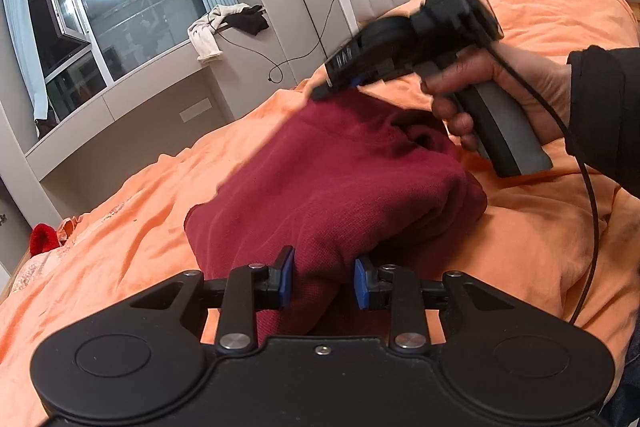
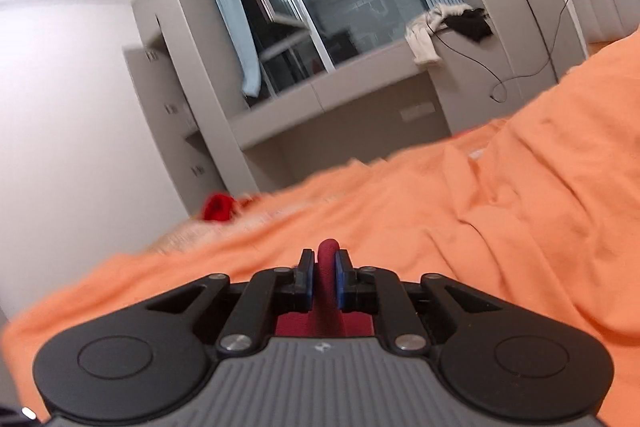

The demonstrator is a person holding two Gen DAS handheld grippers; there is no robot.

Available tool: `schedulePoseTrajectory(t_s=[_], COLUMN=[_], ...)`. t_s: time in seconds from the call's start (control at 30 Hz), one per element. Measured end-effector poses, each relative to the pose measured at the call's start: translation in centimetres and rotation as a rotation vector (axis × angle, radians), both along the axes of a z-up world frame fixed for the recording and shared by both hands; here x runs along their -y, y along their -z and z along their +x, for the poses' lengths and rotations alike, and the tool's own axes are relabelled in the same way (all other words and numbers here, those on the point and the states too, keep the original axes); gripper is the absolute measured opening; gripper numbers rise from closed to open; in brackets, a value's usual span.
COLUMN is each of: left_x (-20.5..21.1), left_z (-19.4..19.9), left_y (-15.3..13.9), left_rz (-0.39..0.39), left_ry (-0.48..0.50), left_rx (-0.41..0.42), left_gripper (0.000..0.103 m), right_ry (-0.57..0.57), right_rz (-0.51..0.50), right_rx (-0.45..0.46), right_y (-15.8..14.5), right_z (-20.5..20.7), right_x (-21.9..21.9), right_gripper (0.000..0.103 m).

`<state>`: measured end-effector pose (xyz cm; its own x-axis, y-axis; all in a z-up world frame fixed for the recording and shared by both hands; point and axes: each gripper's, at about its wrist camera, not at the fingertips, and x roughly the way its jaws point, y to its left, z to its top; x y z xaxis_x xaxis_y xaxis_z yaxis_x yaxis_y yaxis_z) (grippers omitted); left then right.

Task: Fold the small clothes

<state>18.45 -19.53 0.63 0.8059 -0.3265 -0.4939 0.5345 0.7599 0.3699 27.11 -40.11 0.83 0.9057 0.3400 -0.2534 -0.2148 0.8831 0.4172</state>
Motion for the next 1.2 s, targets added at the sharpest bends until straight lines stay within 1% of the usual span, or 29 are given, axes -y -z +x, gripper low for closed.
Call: schedulePoseTrajectory(t_s=[0.07, 0.1, 0.13, 0.17, 0.2, 0.23, 0.27, 0.3, 0.33, 0.43, 0.53, 0.63, 0.73, 0.83, 0.9, 0.97, 1.03, 1.1, 1.2], left_x=[0.0, -0.1, -0.2, -0.3, -0.5, -0.7, -0.8, -1.1, -1.2, -1.9, -2.3, -2.5, -2.8, -3.2, -3.5, -3.7, -4.1, -4.4, -4.6], left_z=[0.2, 0.2, 0.4, 0.7, 0.9, 1.1, 1.3, 1.4, 1.6, 2.3, 2.7, 3.1, 3.5, 4.1, 4.3, 4.5, 4.6, 4.5, 4.5], left_y=[0.0, -0.1, -0.2, -0.4, -0.6, -0.7, -0.9, -1.0, -1.1, -1.4, -1.6, -1.9, -2.1, -2.5, -2.7, -2.8, -2.9, -2.8, -2.8], left_rz=[-0.005, -0.009, -0.015, -0.021, -0.029, -0.037, -0.048, -0.059, -0.073, -0.119, -0.143, -0.154, -0.175, -0.209, -0.231, -0.245, -0.26, -0.269, -0.274], left_ry=[-0.001, -0.001, -0.002, -0.004, -0.005, -0.005, -0.006, -0.007, -0.009, -0.013, -0.014, -0.013, -0.016, -0.028, -0.035, -0.039, -0.04, -0.035, -0.032], left_rx=[-0.005, -0.009, -0.013, -0.017, -0.021, -0.025, -0.03, -0.035, -0.045, -0.079, -0.101, -0.117, -0.141, -0.171, -0.19, -0.202, -0.213, -0.22, -0.224], left_gripper=[0.032, 0.032, 0.032, 0.032, 0.032, 0.032, 0.032, 0.032, 0.032, 0.032, 0.032, 0.032, 0.032, 0.032, 0.032, 0.032, 0.032, 0.032, 0.032], right_ry=[0.022, 0.028, 0.029, 0.033, 0.043, 0.045, 0.04, 0.033, 0.027, 0.001, -0.028, -0.089, -0.169, -0.221, -0.243, -0.234, -0.194, -0.175, -0.104], right_rz=[-0.039, -0.05, -0.053, -0.052, -0.052, -0.053, -0.052, -0.053, -0.061, -0.125, -0.228, -0.35, -0.472, -0.529, -0.538, -0.545, -0.549, -0.523, -0.489], right_rx=[-0.082, -0.122, -0.155, -0.179, -0.191, -0.191, -0.183, -0.17, -0.155, -0.117, -0.098, -0.072, -0.054, -0.025, 0.003, 0.006, -0.007, -0.019, -0.025], right_y=[1.2, 1.9, 2.5, 2.9, 3.0, 2.8, 2.5, 2.1, 1.7, 0.5, -0.2, -0.6, 0.1, 0.6, 0.4, 0.5, 0.6, 1.0, 1.3], right_z=[0.8, 1.2, 1.4, 1.5, 1.3, 0.8, 0.3, -0.4, -1.3, -4.5, -8.2, -11.2, -13.7, -14.8, -14.9, -14.5, -13.8, -13.2, -12.3], right_x=[-0.2, -0.1, 0.0, 0.2, 0.4, 0.6, 0.8, 1.1, 1.4, 2.0, 1.7, 0.3, -2.0, -4.8, -6.2, -8.0, -9.2, -9.5, -9.5], right_gripper=[0.012, 0.015, 0.021, 0.024, 0.029, 0.039, 0.047, 0.062, 0.075, 0.09, 0.098, 0.102, 0.103, 0.103, 0.103, 0.102, 0.102, 0.102, 0.102])
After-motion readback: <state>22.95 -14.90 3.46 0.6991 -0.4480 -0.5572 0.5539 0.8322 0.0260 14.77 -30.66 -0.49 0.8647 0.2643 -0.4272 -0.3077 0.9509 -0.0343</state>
